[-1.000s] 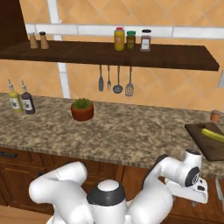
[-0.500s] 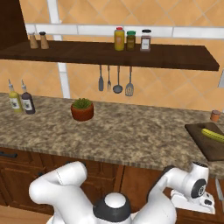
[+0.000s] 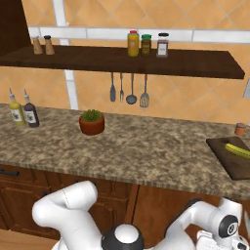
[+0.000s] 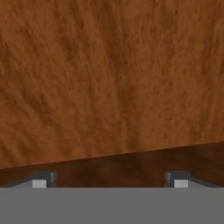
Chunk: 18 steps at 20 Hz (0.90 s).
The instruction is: Place the appropriate cutting tool for cutting the cucumber skin on the cutting board.
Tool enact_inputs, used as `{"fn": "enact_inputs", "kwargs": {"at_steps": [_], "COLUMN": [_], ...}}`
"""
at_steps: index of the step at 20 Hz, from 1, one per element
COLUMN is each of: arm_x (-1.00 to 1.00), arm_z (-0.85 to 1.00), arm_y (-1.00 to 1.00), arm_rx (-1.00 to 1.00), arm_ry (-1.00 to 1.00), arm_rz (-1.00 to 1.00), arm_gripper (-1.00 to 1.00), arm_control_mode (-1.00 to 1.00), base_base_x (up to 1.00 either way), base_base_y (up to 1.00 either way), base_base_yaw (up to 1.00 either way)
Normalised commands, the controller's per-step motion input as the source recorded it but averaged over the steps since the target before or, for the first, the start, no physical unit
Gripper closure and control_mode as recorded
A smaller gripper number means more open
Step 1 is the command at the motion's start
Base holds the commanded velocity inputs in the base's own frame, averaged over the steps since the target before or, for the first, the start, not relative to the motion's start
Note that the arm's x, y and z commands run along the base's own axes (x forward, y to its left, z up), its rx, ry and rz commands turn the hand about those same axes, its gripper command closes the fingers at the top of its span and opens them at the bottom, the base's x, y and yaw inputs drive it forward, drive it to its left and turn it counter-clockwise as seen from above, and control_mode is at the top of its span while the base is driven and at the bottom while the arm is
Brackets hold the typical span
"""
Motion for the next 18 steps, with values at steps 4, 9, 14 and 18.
{"fn": "enact_inputs", "kwargs": {"at_steps": [4,9,14,18], "arm_x": [-0.71,-0.54,0.24,0.6], "arm_z": [0.0,0.0,0.03,0.26], "arm_y": [-0.13,-0.07,0.0,0.0], "arm_rx": [0.02,0.0,0.0,0.0], "arm_ry": [0.06,0.1,0.0,-0.07], "arm_rz": [0.0,0.0,0.05,0.08], "arm_gripper": [-1.0,-1.0,-1.0,-1.0], "arm_control_mode": [-1.0,-1.0,-1.0,-1.0], "base_base_x": [0.0,0.0,0.0,0.0], "base_base_y": [0.0,0.0,0.0,0.0], "base_base_yaw": [0.0,0.0,0.0,0.0]}}
